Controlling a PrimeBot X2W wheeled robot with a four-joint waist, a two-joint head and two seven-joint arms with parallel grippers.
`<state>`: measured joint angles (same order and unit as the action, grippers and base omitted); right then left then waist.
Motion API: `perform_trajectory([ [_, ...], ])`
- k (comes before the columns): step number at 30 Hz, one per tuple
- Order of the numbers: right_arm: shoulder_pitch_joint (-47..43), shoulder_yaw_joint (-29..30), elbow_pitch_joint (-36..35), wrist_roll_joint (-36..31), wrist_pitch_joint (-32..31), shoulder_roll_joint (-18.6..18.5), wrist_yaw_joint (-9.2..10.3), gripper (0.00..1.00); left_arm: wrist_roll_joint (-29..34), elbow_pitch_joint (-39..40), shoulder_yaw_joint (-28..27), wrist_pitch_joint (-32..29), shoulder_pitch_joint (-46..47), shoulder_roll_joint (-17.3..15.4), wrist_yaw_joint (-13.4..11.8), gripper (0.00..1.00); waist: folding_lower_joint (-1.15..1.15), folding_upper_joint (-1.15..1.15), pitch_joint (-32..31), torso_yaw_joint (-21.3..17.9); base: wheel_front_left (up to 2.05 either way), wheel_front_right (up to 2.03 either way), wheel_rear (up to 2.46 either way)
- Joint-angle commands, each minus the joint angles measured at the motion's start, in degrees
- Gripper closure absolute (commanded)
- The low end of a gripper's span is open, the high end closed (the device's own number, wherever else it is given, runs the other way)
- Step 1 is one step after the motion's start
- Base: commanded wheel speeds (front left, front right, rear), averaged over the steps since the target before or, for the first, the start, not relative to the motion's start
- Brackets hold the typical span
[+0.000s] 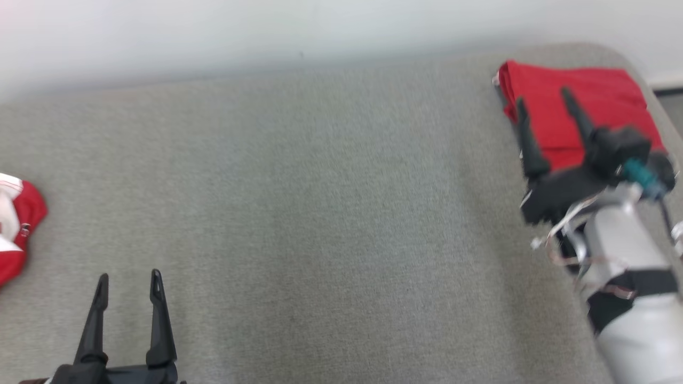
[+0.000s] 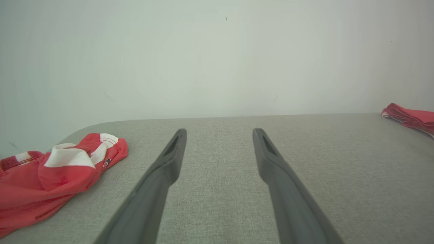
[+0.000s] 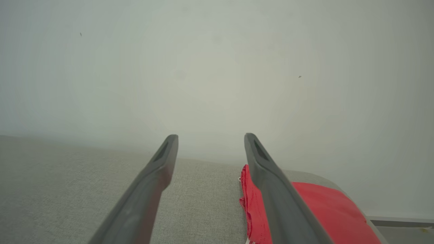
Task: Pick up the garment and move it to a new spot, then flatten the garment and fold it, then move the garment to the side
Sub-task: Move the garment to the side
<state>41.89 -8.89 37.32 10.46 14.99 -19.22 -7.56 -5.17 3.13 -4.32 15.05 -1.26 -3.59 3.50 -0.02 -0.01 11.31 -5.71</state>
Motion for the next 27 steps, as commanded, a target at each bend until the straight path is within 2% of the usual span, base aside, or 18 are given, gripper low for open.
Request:
perform_trajectory([
  [1,-3.64,0.74,-1.65,-0.38,0.22,1.3,0.17,0.0,-0.3,-0.69,0.08,0.17,-1.2,0.24,-0.18,0.0,0.02,0.01,-4.05,2.13,0.0,0.0,0.0],
  [18,-26.15,5.7,-13.23,0.05,0.13,9.32,0.16,0.0,-0.77,-3.7,-0.76,0.17,-4.21,0.6,-0.51,0.0,0.02,0.01,-8.19,3.86,0.0,0.0,0.0],
  [27,-34.05,6.88,-18.35,-1.12,0.14,13.06,0.16,0.0,-0.97,-4.87,-1.39,0.17,-5.49,0.66,-0.59,0.0,0.02,0.01,-9.92,3.33,0.0,0.0,0.0],
])
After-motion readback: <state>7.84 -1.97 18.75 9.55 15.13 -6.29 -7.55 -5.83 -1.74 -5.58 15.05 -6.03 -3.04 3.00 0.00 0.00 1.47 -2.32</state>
